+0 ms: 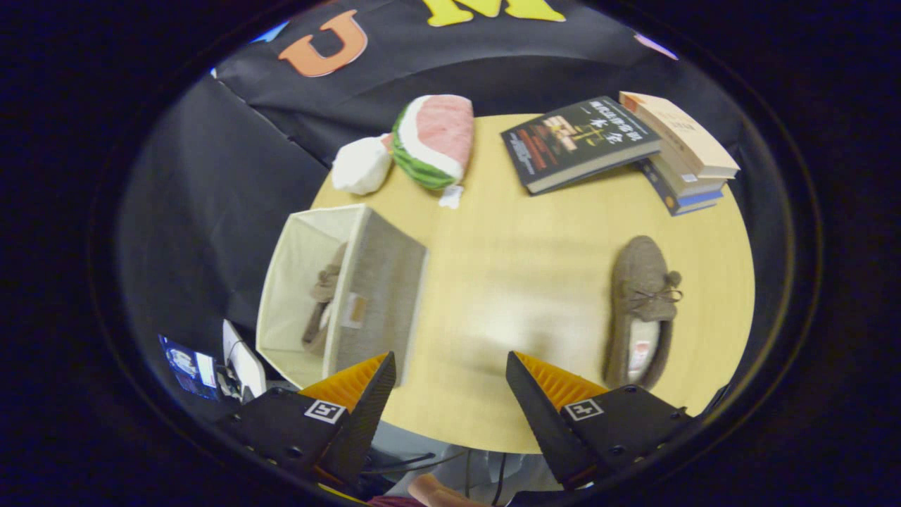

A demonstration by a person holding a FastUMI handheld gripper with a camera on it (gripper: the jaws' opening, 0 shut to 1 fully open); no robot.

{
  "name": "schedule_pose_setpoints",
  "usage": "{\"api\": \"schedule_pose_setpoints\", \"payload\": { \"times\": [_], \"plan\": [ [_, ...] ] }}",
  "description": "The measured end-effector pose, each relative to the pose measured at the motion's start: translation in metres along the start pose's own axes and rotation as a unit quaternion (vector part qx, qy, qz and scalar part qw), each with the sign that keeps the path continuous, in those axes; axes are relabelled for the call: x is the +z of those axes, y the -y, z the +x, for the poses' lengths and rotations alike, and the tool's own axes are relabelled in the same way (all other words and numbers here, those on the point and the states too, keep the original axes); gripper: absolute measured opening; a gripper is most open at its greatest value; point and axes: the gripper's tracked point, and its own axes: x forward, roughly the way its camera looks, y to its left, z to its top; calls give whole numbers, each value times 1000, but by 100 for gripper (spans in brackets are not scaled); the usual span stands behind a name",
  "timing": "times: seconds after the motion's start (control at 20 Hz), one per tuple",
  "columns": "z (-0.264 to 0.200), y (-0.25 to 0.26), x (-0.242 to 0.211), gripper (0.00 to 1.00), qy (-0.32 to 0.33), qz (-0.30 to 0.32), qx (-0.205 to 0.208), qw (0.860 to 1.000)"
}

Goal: Open the storage box then place both shoes into the box .Put the left shoe in first, then the right shoe, with the right side of both shoes facing outward in a uniform manner.

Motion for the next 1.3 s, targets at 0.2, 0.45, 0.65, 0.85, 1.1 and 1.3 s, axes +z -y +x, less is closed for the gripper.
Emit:
{"api": "schedule_pose_setpoints", "payload": {
  "times": [0.2, 0.45, 0.65, 0.85, 1.1, 1.3],
  "plan": [
    [-7, 83, -3, 96, -3, 16, -40, 999],
    [-7, 166, -10, 96, -7, 34, -82, 996],
    [2, 222, -9, 97, -3, 34, -128, 991],
    [20, 257, -10, 96, -6, 39, -165, 986],
    [41, 259, -12, 90, -3, 56, -154, 986],
    [55, 252, -15, 63, -9, 56, -146, 988]
  ]
}}
